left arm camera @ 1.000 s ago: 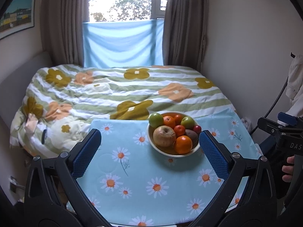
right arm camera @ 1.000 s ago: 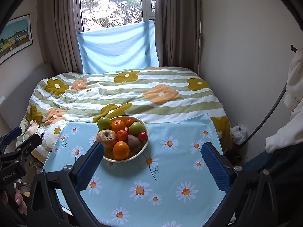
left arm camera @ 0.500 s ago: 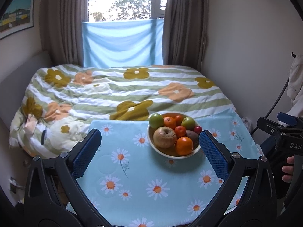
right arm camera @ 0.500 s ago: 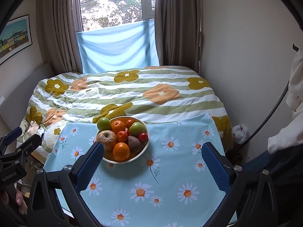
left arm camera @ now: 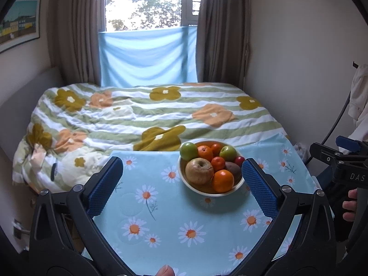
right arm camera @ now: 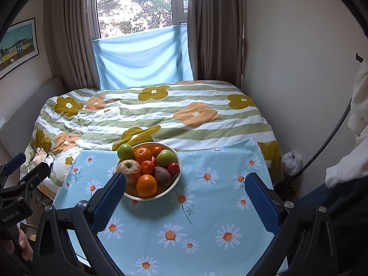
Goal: Organize fruits
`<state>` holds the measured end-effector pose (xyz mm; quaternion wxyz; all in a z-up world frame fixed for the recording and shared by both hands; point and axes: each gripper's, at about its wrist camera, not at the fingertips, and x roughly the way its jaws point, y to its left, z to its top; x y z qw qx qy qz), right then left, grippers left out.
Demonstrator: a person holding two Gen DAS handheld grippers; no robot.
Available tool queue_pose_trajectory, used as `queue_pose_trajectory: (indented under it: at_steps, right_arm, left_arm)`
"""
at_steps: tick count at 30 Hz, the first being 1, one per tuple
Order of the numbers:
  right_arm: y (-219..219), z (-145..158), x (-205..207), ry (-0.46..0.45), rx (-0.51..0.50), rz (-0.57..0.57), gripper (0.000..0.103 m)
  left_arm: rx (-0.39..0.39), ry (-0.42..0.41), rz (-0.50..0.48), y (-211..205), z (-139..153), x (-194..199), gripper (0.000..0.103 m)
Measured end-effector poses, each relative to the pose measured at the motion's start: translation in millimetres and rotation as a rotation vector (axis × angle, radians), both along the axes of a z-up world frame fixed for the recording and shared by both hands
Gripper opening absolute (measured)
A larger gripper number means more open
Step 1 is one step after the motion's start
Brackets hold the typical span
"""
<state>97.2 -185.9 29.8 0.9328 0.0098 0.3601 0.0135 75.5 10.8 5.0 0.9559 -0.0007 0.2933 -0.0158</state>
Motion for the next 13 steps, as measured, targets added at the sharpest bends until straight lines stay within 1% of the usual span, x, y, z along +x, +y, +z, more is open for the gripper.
queue_pose_trajectory:
  at_steps: [7,13]
  right_arm:
    - [0.6,-2.4,5.1,-0.001,0.0,-0.006,0.103]
    - [-0.5,-2.2,5.6,-0.001,0.001,-0.005,0.103]
  left_arm:
    - [0.019,-0.009,0.007,-5.3,0.1,-0.2,0.103]
    - [0.017,-0.018,0.011,-6.9,0.9,-0.2,0.103]
